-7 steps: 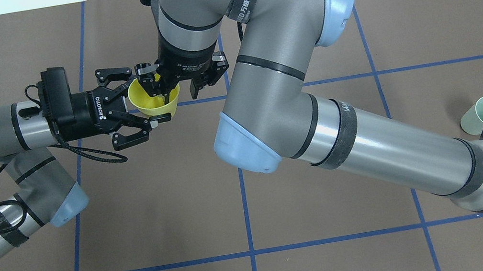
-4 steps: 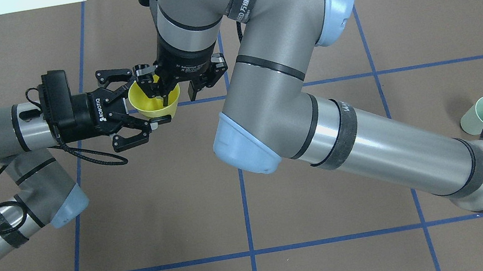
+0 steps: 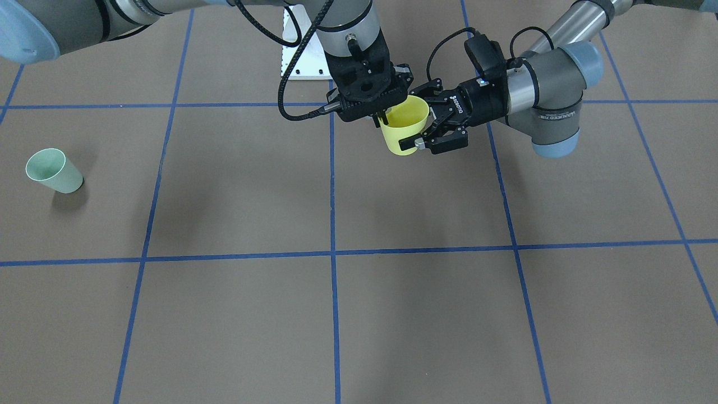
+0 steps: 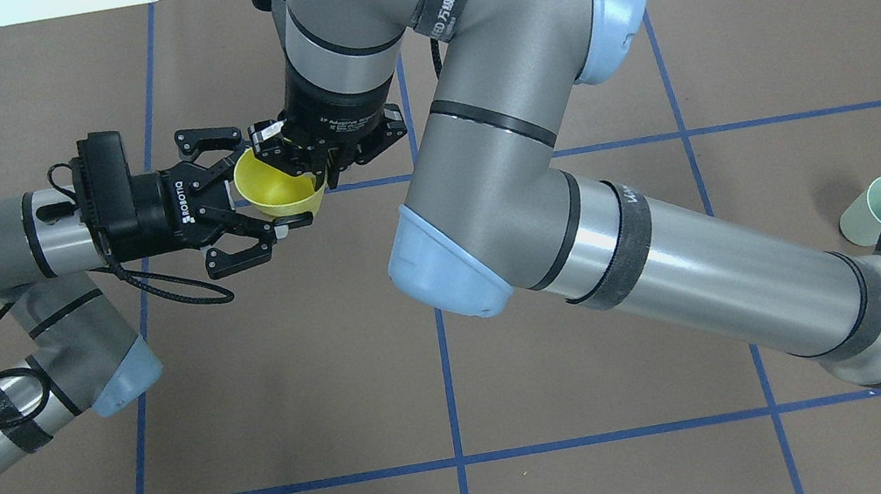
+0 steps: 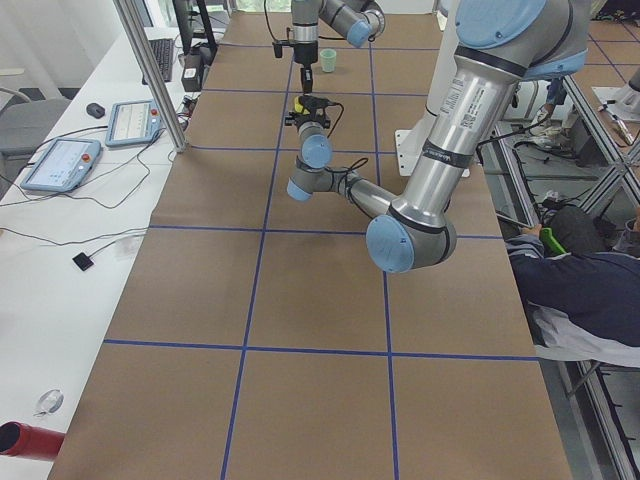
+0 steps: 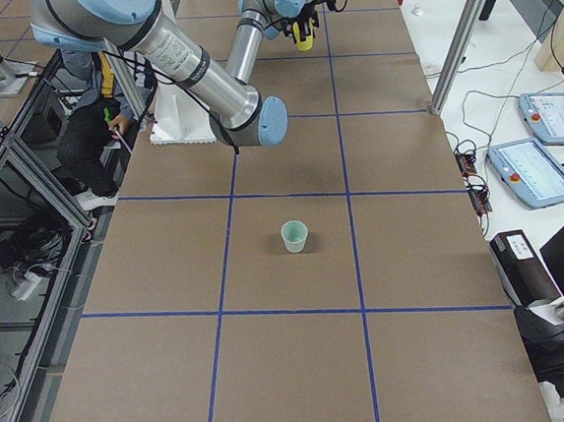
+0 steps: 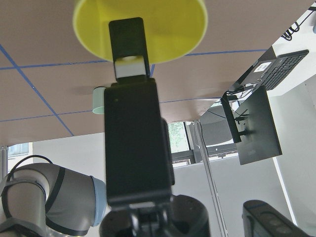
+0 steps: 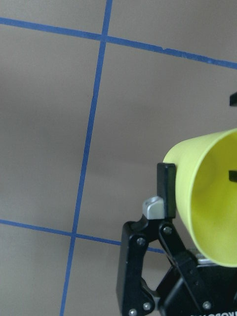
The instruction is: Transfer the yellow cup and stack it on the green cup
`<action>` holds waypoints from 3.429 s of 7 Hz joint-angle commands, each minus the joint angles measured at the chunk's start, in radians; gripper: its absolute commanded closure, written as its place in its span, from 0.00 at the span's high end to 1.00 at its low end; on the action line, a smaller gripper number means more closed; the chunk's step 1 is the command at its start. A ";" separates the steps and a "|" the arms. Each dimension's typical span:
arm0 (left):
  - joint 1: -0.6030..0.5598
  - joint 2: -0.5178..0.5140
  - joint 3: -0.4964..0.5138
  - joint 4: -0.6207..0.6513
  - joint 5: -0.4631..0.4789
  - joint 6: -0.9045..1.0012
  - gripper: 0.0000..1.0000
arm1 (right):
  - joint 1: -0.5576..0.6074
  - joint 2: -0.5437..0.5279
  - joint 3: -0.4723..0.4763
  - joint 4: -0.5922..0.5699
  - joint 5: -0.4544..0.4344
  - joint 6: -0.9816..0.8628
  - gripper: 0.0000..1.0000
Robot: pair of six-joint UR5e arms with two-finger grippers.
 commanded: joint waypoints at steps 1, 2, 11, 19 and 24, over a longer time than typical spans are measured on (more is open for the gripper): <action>0.000 0.000 -0.001 0.001 0.000 0.003 0.98 | 0.006 -0.004 -0.003 -0.004 -0.004 0.006 0.00; 0.002 0.000 -0.001 0.001 0.000 0.002 0.99 | 0.019 -0.012 -0.003 -0.006 -0.003 0.006 0.00; -0.032 0.023 -0.011 0.240 0.065 -0.014 0.98 | 0.281 -0.206 0.114 -0.104 0.011 -0.017 0.00; -0.362 0.311 -0.467 1.549 -0.028 -0.012 1.00 | 0.434 -0.484 0.266 -0.106 0.029 -0.272 0.00; -0.731 0.467 -0.493 1.965 -0.176 0.304 1.00 | 0.558 -0.721 0.372 -0.095 0.161 -0.576 0.00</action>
